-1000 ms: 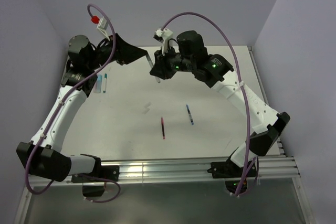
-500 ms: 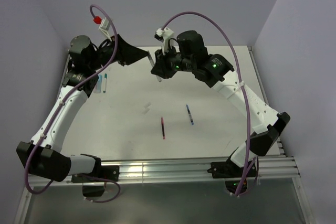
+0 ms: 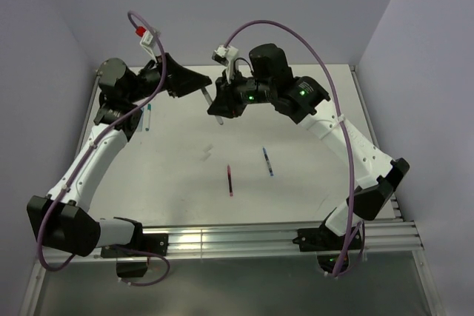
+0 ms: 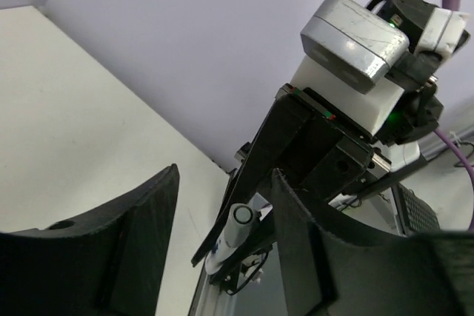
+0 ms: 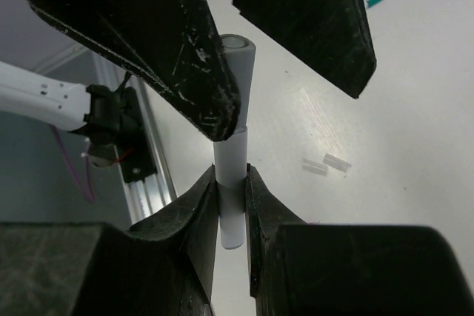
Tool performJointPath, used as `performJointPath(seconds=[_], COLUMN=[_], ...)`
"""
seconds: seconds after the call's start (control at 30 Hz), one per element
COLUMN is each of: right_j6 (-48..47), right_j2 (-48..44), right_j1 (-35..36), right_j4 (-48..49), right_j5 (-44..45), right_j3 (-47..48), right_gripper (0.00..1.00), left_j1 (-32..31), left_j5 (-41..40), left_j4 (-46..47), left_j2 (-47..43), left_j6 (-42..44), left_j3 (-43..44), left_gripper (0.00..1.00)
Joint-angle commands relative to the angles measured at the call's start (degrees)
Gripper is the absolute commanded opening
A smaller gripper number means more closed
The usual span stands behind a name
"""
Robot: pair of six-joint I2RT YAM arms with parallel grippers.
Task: Insert the pens into the pen caps
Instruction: Press the pen cap onto the pen.
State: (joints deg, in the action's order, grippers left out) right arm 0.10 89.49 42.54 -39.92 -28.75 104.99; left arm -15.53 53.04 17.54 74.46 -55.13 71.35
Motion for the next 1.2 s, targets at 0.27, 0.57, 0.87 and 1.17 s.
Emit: performJointPath(seconds=[0.27,0.57,0.87,1.17], right_j6=[2.62,2.98,3.42,4.38], right_j2=[-0.99,-1.25,-1.07,-0.11], right_j1=[-3.96,-5.45,-5.45,-5.45], right_j4=[0.55,1.43,1.78,2.04], right_j5=[-18.24,-28.37,-31.45,-33.65], right_j3=[3.73,3.2,3.64,4.52], right_gripper=[0.0,0.0,0.0,0.0], left_j1=[1.82,1.99,1.91,0.68], left_j5=[11.03,10.6,9.54,9.19], left_j4=[34.48,42.75,39.68,43.89], left_j2=[-3.18,-2.74,-2.47,-2.21], left_j6=[-18.6,-23.53,-21.95,-25.2], left_j3=[-6.13,-6.93,-6.49,-7.1], left_gripper=[0.63,0.6,0.56,0.46])
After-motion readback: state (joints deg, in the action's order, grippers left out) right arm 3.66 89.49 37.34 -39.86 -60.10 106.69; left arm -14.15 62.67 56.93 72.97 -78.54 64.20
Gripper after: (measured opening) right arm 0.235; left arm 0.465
